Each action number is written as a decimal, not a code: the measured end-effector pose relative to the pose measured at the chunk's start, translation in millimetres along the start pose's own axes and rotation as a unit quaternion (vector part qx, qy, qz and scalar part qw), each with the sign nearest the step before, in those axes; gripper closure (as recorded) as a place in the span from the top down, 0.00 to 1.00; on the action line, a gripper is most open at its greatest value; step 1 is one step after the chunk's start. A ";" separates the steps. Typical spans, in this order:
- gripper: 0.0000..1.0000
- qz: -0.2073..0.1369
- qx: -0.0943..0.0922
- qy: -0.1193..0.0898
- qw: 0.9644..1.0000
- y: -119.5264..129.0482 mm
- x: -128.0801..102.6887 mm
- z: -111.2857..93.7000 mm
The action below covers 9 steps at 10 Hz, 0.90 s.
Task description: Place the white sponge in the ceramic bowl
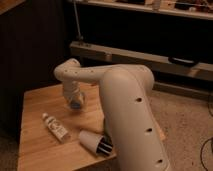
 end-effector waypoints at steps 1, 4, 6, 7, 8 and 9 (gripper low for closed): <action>0.00 0.010 0.000 -0.002 1.000 24.0 -1.7 -7.6; 0.00 0.036 0.016 -0.011 0.999 89.3 -14.1 -35.7; 0.00 0.050 0.027 -0.012 0.998 118.1 -19.6 -58.9; 0.00 0.058 0.029 -0.014 0.998 129.6 -23.3 -68.0; 0.00 0.064 0.030 -0.018 0.997 142.3 -29.7 -71.7; 0.00 0.074 0.025 -0.027 0.997 164.6 -40.5 -71.7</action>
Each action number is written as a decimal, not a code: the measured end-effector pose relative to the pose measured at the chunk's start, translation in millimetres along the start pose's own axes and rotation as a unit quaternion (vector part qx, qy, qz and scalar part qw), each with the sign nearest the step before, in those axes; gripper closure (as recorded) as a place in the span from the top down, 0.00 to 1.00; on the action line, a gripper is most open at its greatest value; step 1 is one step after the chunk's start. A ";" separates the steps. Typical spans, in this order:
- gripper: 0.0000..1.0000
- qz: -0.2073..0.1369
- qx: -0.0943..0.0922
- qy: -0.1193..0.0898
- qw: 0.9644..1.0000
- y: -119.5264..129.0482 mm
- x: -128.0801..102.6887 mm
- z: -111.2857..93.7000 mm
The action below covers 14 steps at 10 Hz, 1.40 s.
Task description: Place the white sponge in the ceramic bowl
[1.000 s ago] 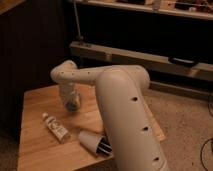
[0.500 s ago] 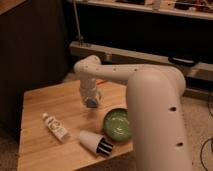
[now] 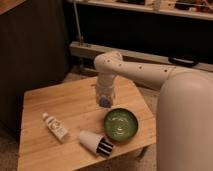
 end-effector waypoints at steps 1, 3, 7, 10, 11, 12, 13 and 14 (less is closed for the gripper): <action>0.00 0.002 -0.008 -0.013 1.000 14.8 -13.0 3.4; 0.00 0.002 -0.016 -0.030 0.999 29.5 -37.0 3.5; 0.33 -0.006 -0.013 -0.059 0.998 29.1 -72.9 -14.7; 0.65 0.021 -0.016 -0.079 0.996 72.7 -88.4 -20.1; 0.74 0.032 -0.019 -0.082 0.996 84.9 -91.2 -22.9; 0.80 0.037 -0.020 -0.084 0.996 91.4 -94.3 -26.1; 0.80 0.039 -0.020 -0.087 0.995 95.9 -97.9 -27.4; 0.80 0.043 -0.020 -0.090 0.995 101.4 -101.8 -27.9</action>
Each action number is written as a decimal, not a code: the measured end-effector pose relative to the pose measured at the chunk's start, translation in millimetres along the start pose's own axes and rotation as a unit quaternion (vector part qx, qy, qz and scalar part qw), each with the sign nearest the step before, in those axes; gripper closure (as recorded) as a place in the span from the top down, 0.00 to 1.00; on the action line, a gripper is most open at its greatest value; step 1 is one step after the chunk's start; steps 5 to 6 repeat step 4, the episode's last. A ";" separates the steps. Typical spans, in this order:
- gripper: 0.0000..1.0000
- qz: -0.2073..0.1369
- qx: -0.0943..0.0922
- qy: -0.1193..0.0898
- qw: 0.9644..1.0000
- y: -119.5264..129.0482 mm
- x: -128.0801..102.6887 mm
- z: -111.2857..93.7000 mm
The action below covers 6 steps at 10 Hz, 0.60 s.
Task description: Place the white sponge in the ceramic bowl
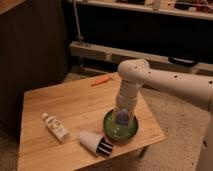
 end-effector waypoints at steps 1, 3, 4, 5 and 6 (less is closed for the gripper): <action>0.80 0.003 -0.001 -0.005 1.000 5.6 -4.4 1.9; 0.80 -0.003 -0.003 -0.014 1.000 0.9 -4.7 9.9; 0.80 -0.008 -0.004 -0.019 1.000 -5.1 -3.3 13.9; 0.80 -0.008 -0.004 -0.019 1.000 -5.1 -3.3 13.9; 0.80 -0.008 -0.004 -0.019 1.000 -5.1 -3.3 13.9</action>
